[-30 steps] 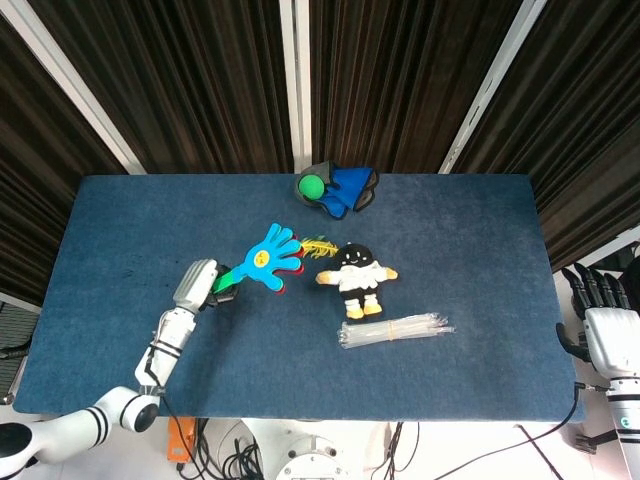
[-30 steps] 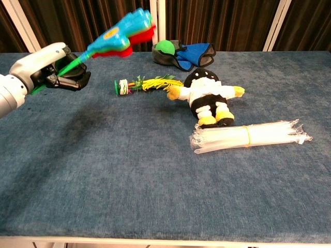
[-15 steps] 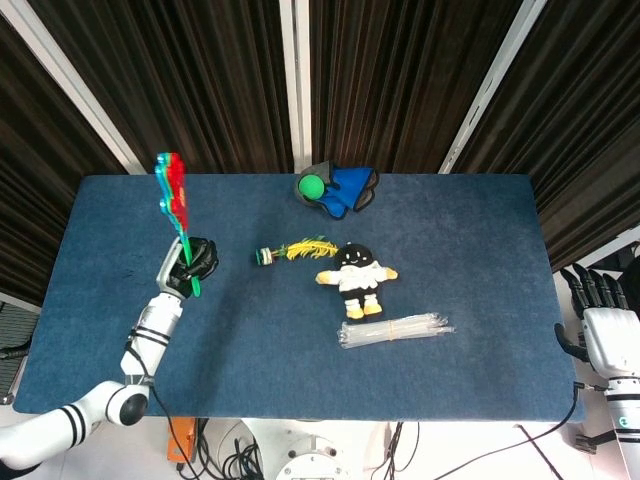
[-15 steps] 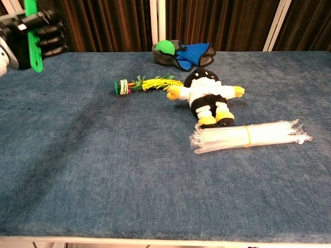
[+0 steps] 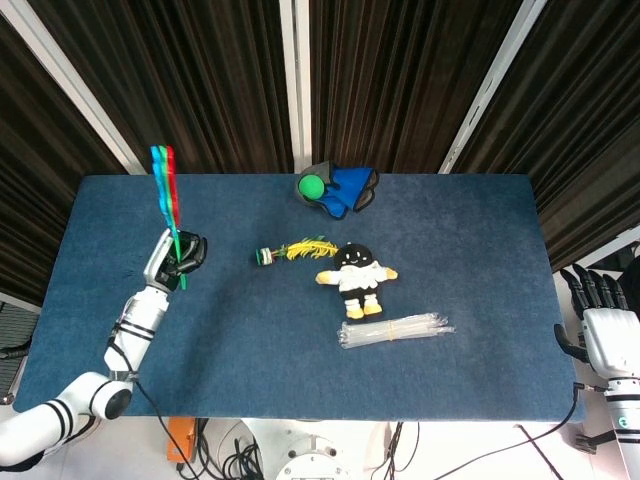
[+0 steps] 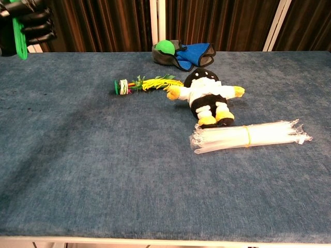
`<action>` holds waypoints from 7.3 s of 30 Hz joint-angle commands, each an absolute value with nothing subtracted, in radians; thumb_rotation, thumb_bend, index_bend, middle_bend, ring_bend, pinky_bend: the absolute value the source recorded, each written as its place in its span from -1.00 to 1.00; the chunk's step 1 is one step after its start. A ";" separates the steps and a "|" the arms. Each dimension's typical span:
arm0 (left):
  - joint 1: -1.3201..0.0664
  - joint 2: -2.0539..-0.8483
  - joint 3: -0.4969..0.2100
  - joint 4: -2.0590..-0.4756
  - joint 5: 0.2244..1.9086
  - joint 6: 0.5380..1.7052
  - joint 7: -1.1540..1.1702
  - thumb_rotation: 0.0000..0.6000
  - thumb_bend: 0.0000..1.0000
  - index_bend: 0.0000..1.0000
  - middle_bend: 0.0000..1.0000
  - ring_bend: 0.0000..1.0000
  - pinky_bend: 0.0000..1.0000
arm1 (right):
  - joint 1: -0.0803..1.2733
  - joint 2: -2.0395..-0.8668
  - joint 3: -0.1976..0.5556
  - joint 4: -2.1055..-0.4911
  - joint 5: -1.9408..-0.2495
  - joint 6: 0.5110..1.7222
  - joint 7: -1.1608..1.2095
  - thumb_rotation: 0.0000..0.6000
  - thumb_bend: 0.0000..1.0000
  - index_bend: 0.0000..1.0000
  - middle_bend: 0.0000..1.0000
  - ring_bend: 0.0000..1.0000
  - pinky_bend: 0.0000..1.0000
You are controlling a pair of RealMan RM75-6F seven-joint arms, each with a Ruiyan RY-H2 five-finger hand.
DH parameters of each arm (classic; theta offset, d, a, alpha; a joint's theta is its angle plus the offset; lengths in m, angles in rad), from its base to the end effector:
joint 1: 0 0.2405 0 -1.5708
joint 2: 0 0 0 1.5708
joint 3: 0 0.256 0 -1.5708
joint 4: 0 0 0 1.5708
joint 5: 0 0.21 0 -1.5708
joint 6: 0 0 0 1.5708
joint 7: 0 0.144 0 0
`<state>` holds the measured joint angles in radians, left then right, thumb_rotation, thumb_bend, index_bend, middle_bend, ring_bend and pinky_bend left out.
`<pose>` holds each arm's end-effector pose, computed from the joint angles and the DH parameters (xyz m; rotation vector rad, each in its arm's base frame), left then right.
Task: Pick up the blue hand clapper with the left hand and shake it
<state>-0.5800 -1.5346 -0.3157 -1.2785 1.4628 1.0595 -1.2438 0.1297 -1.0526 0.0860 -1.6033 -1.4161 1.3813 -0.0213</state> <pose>-0.1888 0.3638 0.0405 -1.0247 -2.0035 -1.9331 -0.3224 -0.2030 0.1790 1.3938 -0.8877 0.7964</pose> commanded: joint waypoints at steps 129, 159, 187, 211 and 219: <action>-0.770 -1.346 -0.134 -1.247 1.762 0.702 -0.573 1.00 0.39 1.00 1.00 1.00 1.00 | 0.133 -1.070 0.086 -1.571 -1.399 1.359 -0.001 1.00 -0.35 -1.00 -1.00 -1.00 -1.00; -0.614 -1.388 -0.395 -1.435 1.311 0.824 -1.105 1.00 0.38 1.00 1.00 1.00 1.00 | 0.129 -1.072 0.083 -1.567 -1.399 1.358 0.003 1.00 -0.35 -1.00 -1.00 -1.00 -1.00; -0.778 -1.321 -0.060 -1.286 1.565 0.585 -0.339 1.00 0.38 1.00 1.00 1.00 1.00 | 0.132 -1.069 0.082 -1.581 -1.398 1.356 -0.012 1.00 -0.35 -1.00 -1.00 -1.00 -1.00; -0.673 -1.480 -0.039 -1.075 1.552 0.923 -0.512 0.99 0.22 0.90 0.93 0.92 0.97 | 0.132 -1.073 0.083 -1.574 -1.391 1.351 -0.014 1.00 -0.35 -1.00 -1.00 -1.00 -1.00; -0.678 -1.444 -0.044 -1.106 1.505 0.890 -0.497 0.44 -0.47 -0.99 -0.93 -0.94 -0.87 | 0.132 -1.073 0.085 -1.576 -1.391 1.354 -0.012 1.00 -0.35 -1.00 -1.00 -1.00 -1.00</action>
